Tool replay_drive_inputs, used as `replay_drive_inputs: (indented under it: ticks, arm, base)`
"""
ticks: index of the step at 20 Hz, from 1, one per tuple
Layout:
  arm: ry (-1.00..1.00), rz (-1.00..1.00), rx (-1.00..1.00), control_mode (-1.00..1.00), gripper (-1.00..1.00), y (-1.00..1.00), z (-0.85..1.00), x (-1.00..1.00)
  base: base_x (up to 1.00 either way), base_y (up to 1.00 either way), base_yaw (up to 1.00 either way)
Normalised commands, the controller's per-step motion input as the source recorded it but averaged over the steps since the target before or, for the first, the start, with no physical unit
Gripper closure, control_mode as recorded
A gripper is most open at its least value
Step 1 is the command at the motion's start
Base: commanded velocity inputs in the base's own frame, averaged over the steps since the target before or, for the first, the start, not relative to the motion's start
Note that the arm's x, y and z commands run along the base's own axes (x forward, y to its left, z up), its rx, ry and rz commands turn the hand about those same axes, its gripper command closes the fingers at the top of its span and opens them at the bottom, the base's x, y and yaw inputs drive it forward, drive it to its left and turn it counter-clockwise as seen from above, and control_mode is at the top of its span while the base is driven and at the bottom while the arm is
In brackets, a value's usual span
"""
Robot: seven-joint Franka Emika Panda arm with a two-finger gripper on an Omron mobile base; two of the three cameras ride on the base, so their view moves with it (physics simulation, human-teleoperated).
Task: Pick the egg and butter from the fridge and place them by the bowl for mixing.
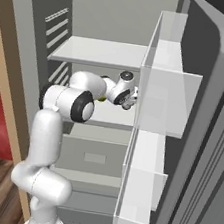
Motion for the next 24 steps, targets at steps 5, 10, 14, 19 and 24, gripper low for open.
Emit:
replay_drive_inputs:
  ticks: [5, 10, 14, 19, 24]
  arm:
    - [-0.1, 0.0, 0.0, -1.0, 1.0, 0.3, 0.22, -1.0]
    - [-0.02, 0.0, 0.0, -1.0, 1.0, 0.45, 0.51, -1.0]
    - [0.01, 0.0, 0.01, -1.0, 1.0, 0.44, 0.97, -1.0]
    - [0.12, 0.0, 0.06, -1.0, 1.0, 0.39, 1.0, -1.0]
    - [0.12, 0.0, 0.06, -1.0, 1.0, 0.43, 0.83, -1.0]
  base:
    - [0.0, 0.0, 0.0]
    - [0.0, 0.0, 0.0]
    - [0.0, 0.0, 0.0]
    - [0.0, 0.0, 0.0]
    - [0.0, 0.0, 0.0]
